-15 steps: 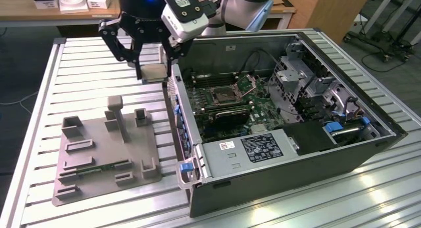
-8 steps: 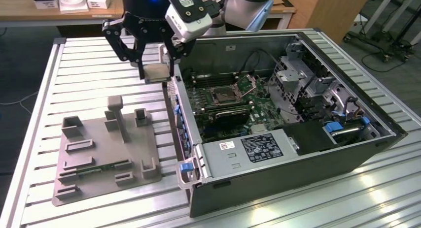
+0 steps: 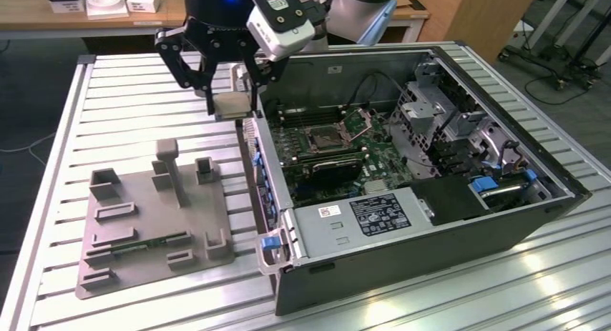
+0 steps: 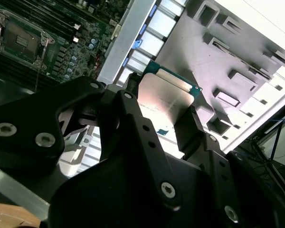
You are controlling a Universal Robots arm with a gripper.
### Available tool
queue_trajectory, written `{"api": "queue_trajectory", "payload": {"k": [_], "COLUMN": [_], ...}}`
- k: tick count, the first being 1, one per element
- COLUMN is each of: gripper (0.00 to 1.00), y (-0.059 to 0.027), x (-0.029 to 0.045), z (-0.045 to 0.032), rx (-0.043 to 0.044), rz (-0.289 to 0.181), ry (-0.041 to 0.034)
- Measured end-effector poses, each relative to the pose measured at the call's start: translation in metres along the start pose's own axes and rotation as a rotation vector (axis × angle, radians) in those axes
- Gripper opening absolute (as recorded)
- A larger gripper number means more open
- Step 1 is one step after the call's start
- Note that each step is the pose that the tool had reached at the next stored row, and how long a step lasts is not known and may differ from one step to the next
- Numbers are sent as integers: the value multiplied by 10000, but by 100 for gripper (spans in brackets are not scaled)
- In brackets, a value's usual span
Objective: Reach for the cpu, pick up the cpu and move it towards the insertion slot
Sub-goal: 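Pick up the cpu and move it towards the insertion slot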
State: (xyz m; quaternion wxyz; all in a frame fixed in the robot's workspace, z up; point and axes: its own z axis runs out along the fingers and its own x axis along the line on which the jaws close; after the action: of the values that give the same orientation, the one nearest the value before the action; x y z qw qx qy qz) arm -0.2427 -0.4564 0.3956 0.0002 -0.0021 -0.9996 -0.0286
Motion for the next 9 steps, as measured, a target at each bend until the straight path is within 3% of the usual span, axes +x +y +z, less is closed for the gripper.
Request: {"api": "queue_trajectory", "payload": {"k": [9], "gripper": [55], "y": [0], "x": [-97], "z": [2], "rx": [0], "rz": [0], "ry": [0]}}
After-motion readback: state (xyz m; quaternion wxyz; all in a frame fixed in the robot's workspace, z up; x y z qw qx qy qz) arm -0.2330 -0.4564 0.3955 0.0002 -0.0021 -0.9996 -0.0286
